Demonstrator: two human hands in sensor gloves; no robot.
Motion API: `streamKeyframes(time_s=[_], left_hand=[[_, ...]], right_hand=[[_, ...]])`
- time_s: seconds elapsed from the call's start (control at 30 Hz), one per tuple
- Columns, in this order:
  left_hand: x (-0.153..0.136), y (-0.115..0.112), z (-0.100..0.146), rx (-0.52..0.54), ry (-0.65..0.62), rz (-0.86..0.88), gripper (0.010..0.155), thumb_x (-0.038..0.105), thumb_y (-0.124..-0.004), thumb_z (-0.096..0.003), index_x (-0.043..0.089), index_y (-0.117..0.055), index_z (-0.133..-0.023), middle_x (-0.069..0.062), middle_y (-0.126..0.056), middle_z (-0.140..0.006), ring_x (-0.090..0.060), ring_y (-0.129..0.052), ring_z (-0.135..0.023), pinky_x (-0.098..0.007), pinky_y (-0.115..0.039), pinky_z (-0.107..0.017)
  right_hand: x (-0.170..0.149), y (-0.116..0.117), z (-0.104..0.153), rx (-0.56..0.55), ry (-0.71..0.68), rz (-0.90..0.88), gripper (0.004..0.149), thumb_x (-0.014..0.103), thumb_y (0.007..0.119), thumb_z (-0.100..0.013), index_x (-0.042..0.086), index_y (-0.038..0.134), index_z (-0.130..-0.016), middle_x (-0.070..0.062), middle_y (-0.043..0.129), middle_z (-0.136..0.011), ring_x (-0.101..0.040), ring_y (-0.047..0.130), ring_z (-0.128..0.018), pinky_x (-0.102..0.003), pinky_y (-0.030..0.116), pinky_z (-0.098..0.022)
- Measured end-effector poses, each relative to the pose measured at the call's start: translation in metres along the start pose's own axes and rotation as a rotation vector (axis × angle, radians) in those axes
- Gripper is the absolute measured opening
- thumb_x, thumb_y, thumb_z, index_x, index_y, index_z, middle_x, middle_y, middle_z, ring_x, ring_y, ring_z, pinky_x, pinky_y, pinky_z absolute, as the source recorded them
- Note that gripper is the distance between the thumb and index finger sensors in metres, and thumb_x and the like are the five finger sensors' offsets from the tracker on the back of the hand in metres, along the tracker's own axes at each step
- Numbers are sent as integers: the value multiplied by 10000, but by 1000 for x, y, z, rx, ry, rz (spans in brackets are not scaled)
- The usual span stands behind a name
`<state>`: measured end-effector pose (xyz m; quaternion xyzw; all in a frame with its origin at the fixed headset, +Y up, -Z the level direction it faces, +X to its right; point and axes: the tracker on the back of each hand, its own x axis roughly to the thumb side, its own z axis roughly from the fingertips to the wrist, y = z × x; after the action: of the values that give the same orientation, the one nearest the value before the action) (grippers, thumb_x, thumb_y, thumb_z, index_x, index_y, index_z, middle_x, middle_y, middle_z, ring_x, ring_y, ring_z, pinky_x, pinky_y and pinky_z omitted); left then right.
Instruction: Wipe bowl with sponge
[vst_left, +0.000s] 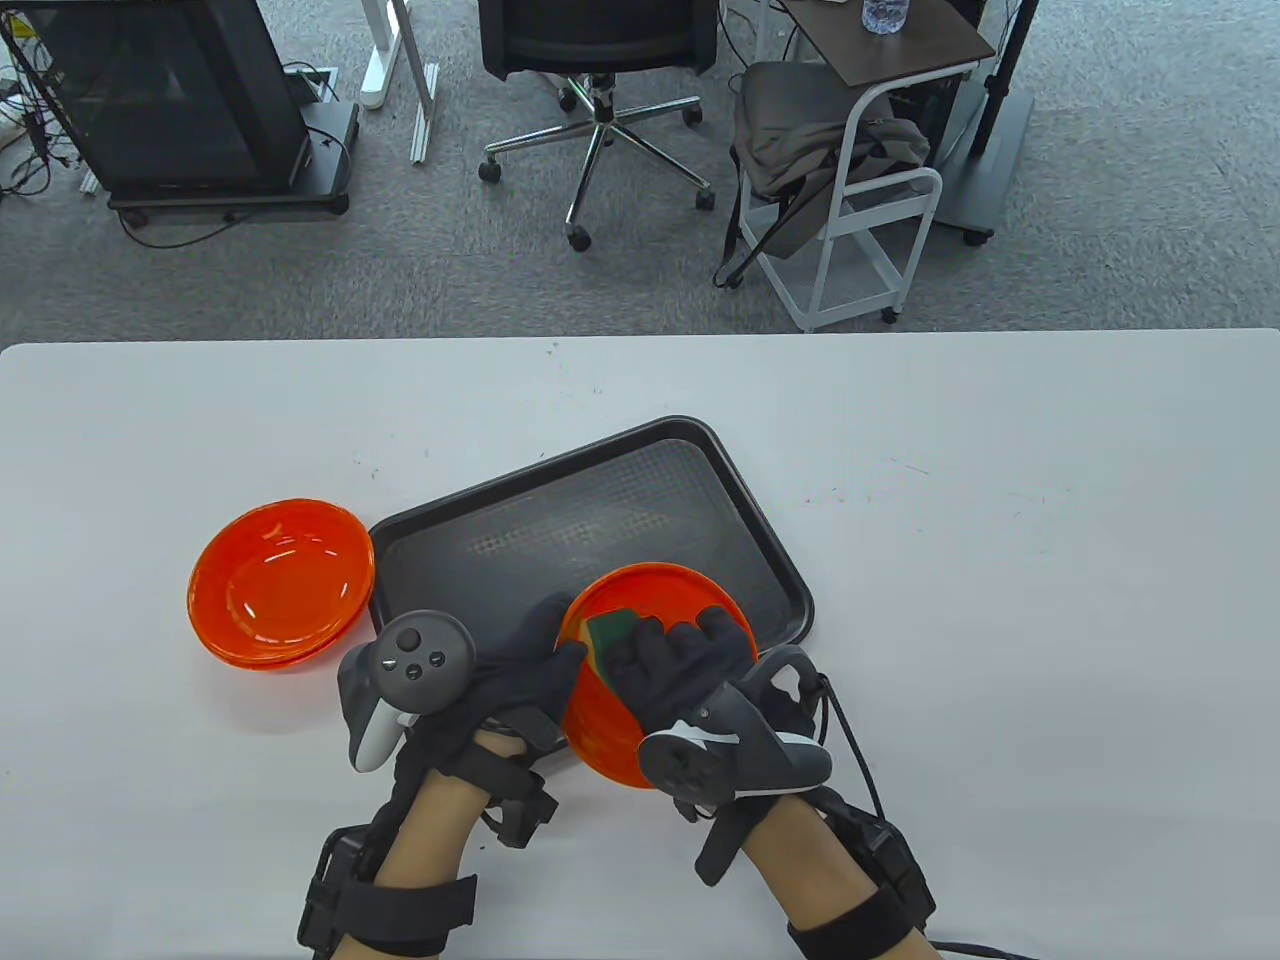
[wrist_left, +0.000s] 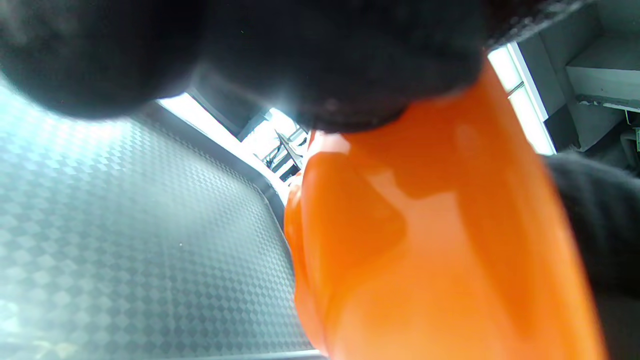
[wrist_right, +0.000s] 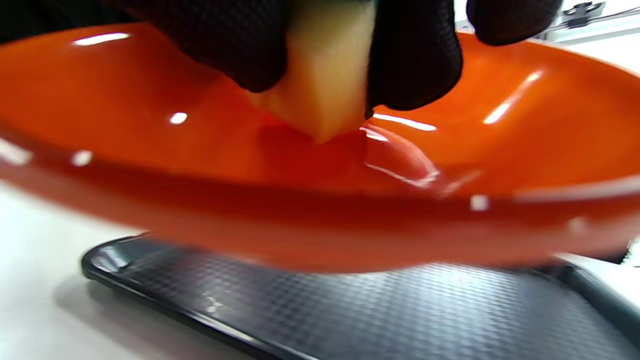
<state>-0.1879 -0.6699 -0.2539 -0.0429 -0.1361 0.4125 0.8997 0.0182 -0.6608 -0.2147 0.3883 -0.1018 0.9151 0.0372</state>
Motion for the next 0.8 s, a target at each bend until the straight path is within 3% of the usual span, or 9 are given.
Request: streamKeyframes(time_s=[0.33, 0.57, 0.8], left_hand=[[-10, 12, 2, 82, 39, 7, 557, 411, -767, -535, 128, -681, -1007, -80, -950, -435, -93, -995, -75, -341, -918, -153], [-12, 22, 4, 107, 44, 13, 551, 410, -781, -529, 132, -704, -999, -85, -950, -420, -99, -990, -60, -345, -915, -145], [-9, 19, 3, 60, 28, 37, 549, 407, -792, -524, 124, -720, -988, -88, -952, -397, -95, -986, -36, -339, -915, -124]], right_hand=[[8, 4, -4, 89, -75, -135, 458, 269, 781, -531, 117, 656, -944, -245, 772, -961, -435, 802, -748, -697, 582, -588], [8, 3, -5, 234, 70, 21, 447, 252, 784, -521, 82, 677, -921, -258, 767, -954, -450, 786, -741, -685, 585, -586], [0, 1, -3, 212, 183, 153, 447, 248, 783, -520, 73, 675, -917, -258, 764, -951, -446, 785, -733, -670, 598, -579]])
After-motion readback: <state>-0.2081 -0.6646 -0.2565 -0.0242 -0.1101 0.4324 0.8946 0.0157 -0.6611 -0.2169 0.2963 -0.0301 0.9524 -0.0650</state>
